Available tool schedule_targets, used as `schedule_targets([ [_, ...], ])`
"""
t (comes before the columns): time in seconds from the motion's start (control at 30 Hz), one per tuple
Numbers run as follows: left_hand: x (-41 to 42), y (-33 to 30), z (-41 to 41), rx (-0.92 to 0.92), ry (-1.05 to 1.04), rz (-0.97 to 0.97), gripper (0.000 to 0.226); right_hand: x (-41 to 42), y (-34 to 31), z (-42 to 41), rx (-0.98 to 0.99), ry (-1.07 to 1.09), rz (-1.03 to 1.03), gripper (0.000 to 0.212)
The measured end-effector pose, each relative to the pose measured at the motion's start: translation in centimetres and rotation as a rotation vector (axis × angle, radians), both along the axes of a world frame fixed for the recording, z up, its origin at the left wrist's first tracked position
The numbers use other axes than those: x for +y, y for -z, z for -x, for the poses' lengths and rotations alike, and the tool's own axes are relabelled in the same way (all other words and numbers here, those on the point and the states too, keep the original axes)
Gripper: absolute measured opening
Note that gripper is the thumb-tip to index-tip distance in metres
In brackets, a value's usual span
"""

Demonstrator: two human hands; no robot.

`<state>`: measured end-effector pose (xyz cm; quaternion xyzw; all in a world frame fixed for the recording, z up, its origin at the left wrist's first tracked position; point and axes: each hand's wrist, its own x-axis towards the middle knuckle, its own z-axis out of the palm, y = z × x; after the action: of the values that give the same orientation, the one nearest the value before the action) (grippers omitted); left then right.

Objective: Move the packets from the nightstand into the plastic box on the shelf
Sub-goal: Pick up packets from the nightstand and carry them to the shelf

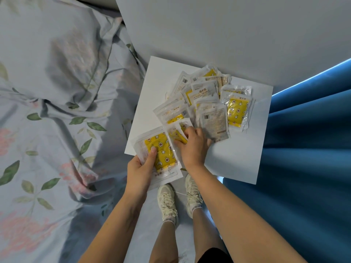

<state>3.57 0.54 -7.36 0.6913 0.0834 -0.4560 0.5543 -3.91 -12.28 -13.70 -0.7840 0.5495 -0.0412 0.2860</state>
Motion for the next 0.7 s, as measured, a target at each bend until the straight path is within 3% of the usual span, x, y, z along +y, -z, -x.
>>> schedule_targets([
  [0.27,0.5,0.0,-0.8,-0.006,-0.021,0.029,0.026,-0.7,-1.8,2.4,-0.393,0.064,-0.249,0.034],
  [0.37,0.6,-0.4,-1.0,0.008,-0.031,0.042,0.031,-1.1,-3.2,3.6,-0.55,0.305,-0.403,0.065],
  [0.43,0.6,-0.9,-1.0,0.018,-0.025,0.074,0.029,-1.6,-3.9,4.4,-0.653,0.522,-0.565,0.072],
  [0.57,0.1,-3.6,-1.2,-0.002,0.015,0.133,0.025,-2.4,-7.2,5.9,-0.888,0.764,-0.863,0.049],
  [0.7,-1.1,-9.3,-1.6,-0.085,0.034,0.218,0.028,-3.0,-13.7,6.5,-1.059,0.762,-1.016,0.059],
])
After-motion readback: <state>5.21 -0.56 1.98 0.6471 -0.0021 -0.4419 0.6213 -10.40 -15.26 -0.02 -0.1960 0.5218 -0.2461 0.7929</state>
